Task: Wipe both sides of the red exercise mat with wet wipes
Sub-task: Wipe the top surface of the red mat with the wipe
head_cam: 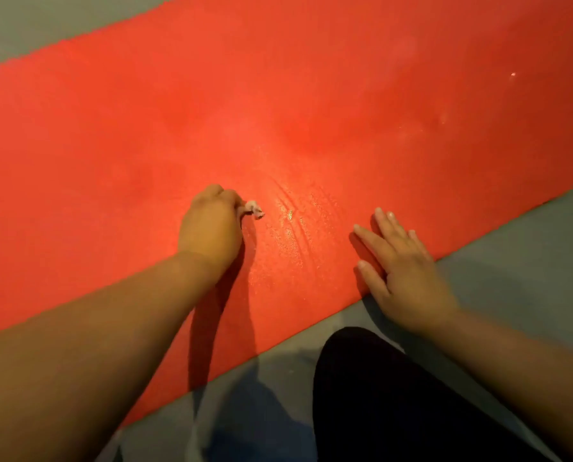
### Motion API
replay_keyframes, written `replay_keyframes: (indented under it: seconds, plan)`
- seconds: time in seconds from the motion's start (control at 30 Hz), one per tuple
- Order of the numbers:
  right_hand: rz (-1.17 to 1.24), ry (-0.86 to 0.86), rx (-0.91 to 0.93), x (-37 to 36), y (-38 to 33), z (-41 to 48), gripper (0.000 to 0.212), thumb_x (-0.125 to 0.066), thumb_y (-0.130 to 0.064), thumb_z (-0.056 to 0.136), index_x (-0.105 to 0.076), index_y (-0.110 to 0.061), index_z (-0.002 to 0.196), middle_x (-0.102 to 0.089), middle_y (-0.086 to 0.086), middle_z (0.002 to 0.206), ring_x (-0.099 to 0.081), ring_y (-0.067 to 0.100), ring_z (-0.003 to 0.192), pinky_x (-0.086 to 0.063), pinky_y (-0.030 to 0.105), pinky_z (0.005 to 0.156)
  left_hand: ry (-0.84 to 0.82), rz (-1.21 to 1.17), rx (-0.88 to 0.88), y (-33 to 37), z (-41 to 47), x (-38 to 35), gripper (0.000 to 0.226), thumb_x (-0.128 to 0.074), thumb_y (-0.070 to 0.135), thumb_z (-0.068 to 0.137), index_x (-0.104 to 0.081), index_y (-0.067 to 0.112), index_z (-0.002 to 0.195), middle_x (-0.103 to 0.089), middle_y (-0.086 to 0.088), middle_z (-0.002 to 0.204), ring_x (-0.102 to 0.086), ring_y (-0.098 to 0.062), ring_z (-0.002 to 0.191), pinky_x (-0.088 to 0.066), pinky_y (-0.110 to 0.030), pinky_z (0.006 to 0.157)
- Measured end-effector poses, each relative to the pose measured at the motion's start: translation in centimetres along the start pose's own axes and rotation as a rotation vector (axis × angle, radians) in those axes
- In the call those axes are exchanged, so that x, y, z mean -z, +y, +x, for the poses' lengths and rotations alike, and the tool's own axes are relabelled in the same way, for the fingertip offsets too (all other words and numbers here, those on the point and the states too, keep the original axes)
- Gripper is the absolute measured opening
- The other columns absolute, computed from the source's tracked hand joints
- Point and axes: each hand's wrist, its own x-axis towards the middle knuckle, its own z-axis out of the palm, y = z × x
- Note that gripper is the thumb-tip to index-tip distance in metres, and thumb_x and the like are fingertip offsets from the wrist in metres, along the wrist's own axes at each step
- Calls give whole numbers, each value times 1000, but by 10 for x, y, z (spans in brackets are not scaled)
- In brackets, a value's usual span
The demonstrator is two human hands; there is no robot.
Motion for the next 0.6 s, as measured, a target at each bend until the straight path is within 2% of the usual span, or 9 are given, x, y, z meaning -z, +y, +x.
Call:
replay_keyframes:
  seconds: [0.07, 0.2, 0.27, 0.33, 0.4, 0.43, 0.53, 0.6]
  plan:
    - [-32, 13, 1, 4, 8, -1, 55, -28, -46, 93, -28, -33, 146, -8, -4, 157, -4, 11, 145, -7, 38, 117, -16, -24, 22, 10, -33, -2, 16, -55, 19, 96, -64, 8, 90, -55, -12, 91, -55, -34, 88, -38, -39, 71]
    - [-25, 52, -10, -3, 5, -1, 51, -36, -40, 92, -39, -29, 142, -24, 2, 155, -17, 15, 143, -18, 46, 116, -283, -184, -345, 22, -134, 5, 14, -55, 32, 83, -60, 19, 87, -51, 2, 85, -53, -21, 75, -37, -28, 65]
    - [-41, 34, 24, -10, -7, 2, 50, -36, -40, 92, -37, -31, 142, -23, 1, 155, -16, 14, 144, -16, 46, 116, -237, -99, -444, -7, -115, 5, 7, -58, 28, 82, -62, 22, 84, -50, 3, 85, -52, -19, 75, -32, -25, 65]
    - [-64, -6, 96, -14, -21, 7, 51, -34, -42, 93, -35, -33, 142, -20, -1, 157, -13, 14, 145, -12, 45, 116, -101, -18, -264, -31, -70, 13, 4, -64, 22, 87, -66, 23, 84, -54, 0, 84, -55, -24, 79, -34, -28, 65]
    - [-78, -31, 148, -15, -30, 12, 52, -33, -44, 92, -35, -33, 143, -16, -2, 158, -10, 13, 145, -9, 42, 116, 10, 30, -1, -55, -32, 23, 10, -61, 18, 91, -67, 12, 87, -56, -11, 87, -56, -35, 85, -38, -37, 69]
    - [-84, -30, 152, -14, -32, 14, 52, -32, -45, 92, -35, -33, 143, -16, -2, 158, -9, 12, 145, -9, 41, 116, 33, 27, 69, -61, -29, 24, 14, -59, 17, 93, -65, 7, 86, -55, -14, 87, -56, -37, 85, -39, -40, 69]
    - [-94, -10, 112, -13, -34, 25, 52, -35, -42, 91, -36, -33, 143, -18, -3, 157, -9, 10, 145, -8, 39, 117, 7, 41, 86, -45, -79, 22, 24, -55, 28, 96, -62, 10, 81, -51, -6, 78, -55, -31, 73, -40, -38, 62]
    - [-84, -9, 98, -16, -38, 27, 53, -37, -41, 90, -37, -33, 142, -20, -3, 157, -11, 10, 144, -8, 38, 117, -109, -96, -41, -29, -136, 21, 13, -58, 31, 90, -63, 20, 89, -50, 5, 83, -55, -19, 74, -37, -22, 64]
